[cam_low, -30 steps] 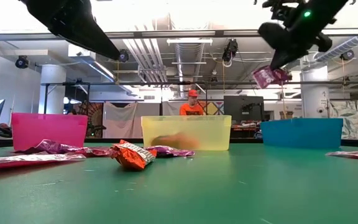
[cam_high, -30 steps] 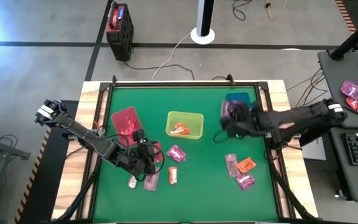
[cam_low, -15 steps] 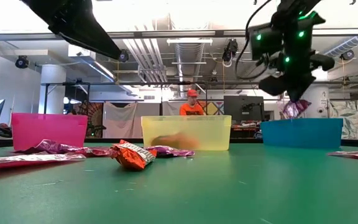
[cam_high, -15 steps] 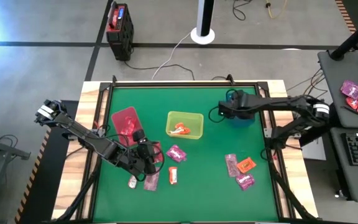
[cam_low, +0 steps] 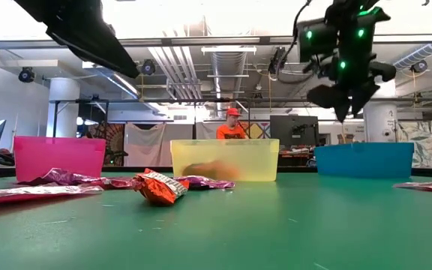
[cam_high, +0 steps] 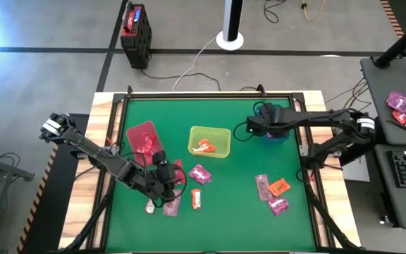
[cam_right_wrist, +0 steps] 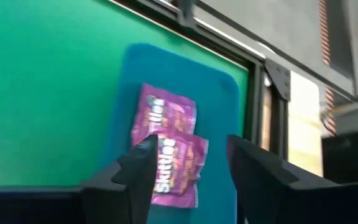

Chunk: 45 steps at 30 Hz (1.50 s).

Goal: Sort candy by brand, put in halloween buckets
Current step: Put the red candy into the red bin

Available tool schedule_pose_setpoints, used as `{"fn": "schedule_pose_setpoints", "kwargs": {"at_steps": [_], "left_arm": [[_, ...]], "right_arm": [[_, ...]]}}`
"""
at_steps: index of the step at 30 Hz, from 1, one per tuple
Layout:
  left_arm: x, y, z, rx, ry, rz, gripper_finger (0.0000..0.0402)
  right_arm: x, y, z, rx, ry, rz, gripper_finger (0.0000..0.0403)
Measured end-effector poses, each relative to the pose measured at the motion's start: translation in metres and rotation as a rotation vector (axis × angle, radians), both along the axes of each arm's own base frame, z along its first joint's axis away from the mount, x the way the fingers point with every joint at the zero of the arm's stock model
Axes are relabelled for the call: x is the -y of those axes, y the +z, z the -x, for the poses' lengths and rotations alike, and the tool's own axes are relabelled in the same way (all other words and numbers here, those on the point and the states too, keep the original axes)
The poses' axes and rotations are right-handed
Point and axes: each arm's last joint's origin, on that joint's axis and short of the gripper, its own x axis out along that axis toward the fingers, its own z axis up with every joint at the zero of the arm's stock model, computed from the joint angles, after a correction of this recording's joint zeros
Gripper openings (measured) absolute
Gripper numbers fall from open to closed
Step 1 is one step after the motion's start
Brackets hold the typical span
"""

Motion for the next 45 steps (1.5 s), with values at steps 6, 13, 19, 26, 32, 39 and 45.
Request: {"fn": "schedule_pose_setpoints", "kwargs": {"at_steps": [6, 13, 19, 26, 32, 39, 45], "left_arm": [[0.000, -0.005, 0.002, -0.010, 0.015, 0.036, 0.0173], [0.003, -0.013, -0.003, -0.028, -0.020, 0.011, 0.0173], [0.011, -0.035, -0.015, -0.109, -0.086, -0.069, 0.0173], [0.016, -0.053, -0.019, -0.223, -0.123, 0.026, 0.0173], [0.017, -0.072, -0.020, -0.307, -0.097, 0.007, 0.0173], [0.017, -0.100, -0.023, -0.374, -0.045, -0.050, 0.0173], [0.017, -0.103, -0.024, -0.361, -0.011, -0.063, 0.0173]], "right_arm": [[-0.031, 0.020, -0.008, 0.082, 0.160, -0.010, 0.0203], [-0.080, 0.023, -0.023, 0.179, 0.429, -0.021, 0.0203], [-0.120, 0.018, -0.031, 0.285, 0.626, -0.046, 0.0203], [-0.157, 0.017, -0.030, 0.337, 0.812, -0.134, 0.0203], [-0.168, 0.020, -0.032, 0.397, 0.850, -0.137, 0.0203], [-0.169, 0.020, -0.032, 0.407, 0.849, -0.136, 0.0203], [-0.169, 0.020, -0.034, 0.424, 0.849, -0.135, 0.0203]]}}
